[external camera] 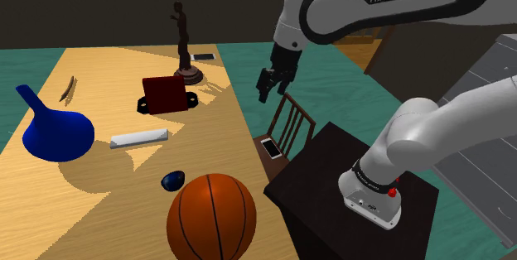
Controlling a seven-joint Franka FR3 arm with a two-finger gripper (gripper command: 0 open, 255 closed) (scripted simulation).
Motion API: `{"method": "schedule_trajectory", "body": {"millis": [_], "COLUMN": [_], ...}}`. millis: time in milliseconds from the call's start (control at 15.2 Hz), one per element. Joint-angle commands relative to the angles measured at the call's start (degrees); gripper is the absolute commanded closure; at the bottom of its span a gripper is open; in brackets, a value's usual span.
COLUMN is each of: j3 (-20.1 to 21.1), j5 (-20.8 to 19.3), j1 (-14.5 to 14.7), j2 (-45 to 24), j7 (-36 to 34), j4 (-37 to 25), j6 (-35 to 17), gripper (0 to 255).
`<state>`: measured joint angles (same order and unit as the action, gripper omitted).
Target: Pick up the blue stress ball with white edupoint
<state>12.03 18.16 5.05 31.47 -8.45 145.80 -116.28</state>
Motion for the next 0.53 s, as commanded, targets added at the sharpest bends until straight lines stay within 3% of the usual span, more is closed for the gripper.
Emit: {"method": "schedule_trajectory", "body": {"millis": [0, 462], "j3": [2.20, 8.17], "j5": [1.47, 3.42], "j1": [0.88, 2.50], "j2": [-3.45, -17.64], "j7": [-2.00, -8.03], "j4": [0.13, -3.27], "j6": [-3.91, -15.37], "gripper": [0, 0]}}
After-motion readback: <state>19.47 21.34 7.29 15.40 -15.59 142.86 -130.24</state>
